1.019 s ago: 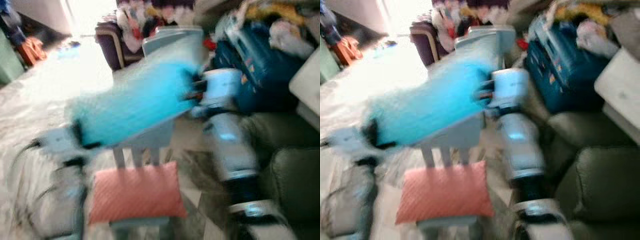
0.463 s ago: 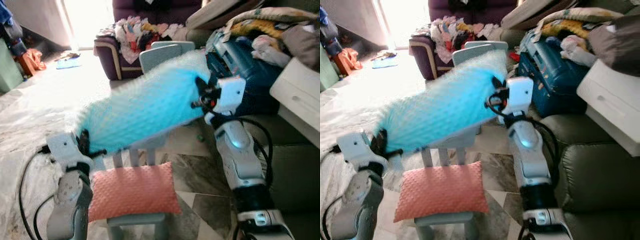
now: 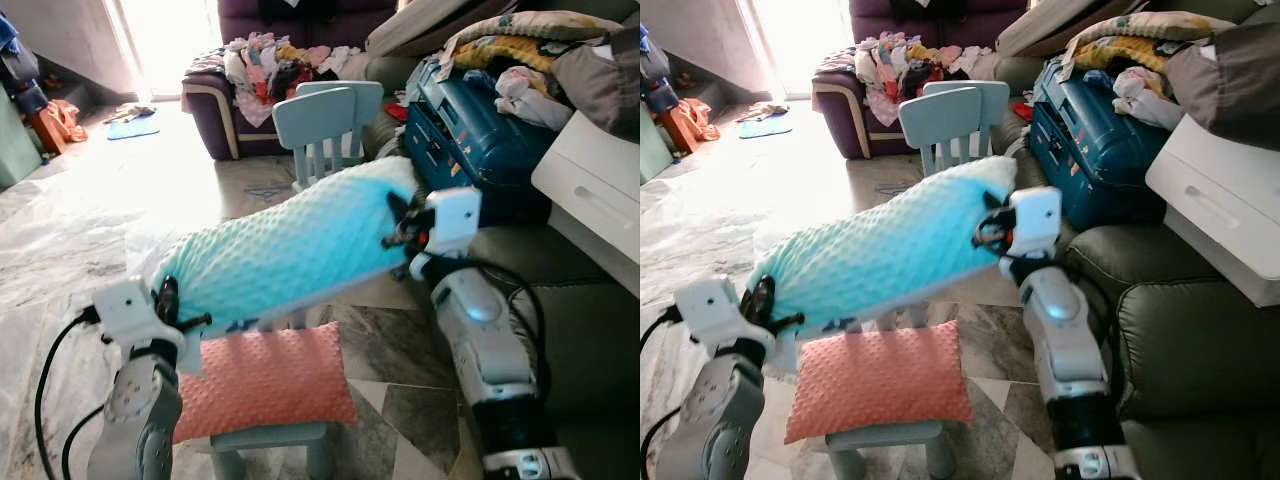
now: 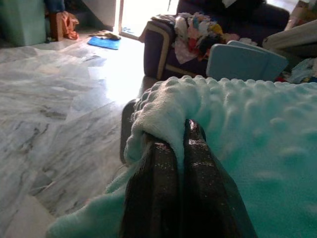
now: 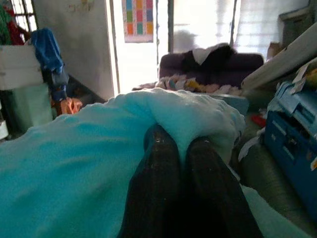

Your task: Move the pillow to the sofa

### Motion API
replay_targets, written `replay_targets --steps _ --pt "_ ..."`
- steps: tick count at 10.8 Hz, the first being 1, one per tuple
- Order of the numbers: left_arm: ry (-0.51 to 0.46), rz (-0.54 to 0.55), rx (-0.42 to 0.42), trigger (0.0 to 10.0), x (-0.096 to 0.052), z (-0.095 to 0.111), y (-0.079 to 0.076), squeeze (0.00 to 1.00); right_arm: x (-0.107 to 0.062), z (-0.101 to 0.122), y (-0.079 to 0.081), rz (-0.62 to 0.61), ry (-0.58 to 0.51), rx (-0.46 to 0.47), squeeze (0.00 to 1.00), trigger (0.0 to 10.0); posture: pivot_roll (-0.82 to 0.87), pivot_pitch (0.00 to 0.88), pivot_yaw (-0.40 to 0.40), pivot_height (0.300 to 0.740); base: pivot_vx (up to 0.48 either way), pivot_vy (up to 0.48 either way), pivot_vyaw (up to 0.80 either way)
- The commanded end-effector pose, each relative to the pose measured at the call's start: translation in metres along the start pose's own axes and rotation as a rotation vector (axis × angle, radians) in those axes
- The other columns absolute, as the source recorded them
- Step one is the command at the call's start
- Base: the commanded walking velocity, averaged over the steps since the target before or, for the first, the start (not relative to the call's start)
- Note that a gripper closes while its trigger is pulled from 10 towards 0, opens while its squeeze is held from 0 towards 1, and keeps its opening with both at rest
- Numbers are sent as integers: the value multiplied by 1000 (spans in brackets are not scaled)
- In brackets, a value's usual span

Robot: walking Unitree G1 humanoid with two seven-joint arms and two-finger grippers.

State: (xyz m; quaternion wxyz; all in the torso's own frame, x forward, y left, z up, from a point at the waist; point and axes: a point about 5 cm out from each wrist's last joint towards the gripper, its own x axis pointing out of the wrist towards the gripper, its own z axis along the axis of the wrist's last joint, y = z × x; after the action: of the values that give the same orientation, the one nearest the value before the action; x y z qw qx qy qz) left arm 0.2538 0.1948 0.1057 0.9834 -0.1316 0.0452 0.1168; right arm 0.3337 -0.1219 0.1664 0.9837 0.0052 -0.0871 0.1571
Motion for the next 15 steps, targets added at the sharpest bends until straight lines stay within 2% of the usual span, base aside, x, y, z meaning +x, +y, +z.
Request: replay_targets --steps 1,3,5,15 --pt "-32 -9 3 10000 -3 7 -3 0 0 7 1 13 -18 -12 0 10000 -186 0 33 740 0 0 0" --pt "-33 -21 54 10000 -4 7 -6 0 -5 -5 0 26 40 -7 0 10000 -186 0 28 740 0 0 0" --pt "-26 -27 45 10000 -6 5 -7 0 -9 -12 -1 29 71 -8 0 10000 -188 0 23 740 0 0 0" --pt "-5 -27 32 10000 -4 5 -8 0 -10 -12 -2 24 83 3 0 10000 -194 0 31 740 -319 0 0"
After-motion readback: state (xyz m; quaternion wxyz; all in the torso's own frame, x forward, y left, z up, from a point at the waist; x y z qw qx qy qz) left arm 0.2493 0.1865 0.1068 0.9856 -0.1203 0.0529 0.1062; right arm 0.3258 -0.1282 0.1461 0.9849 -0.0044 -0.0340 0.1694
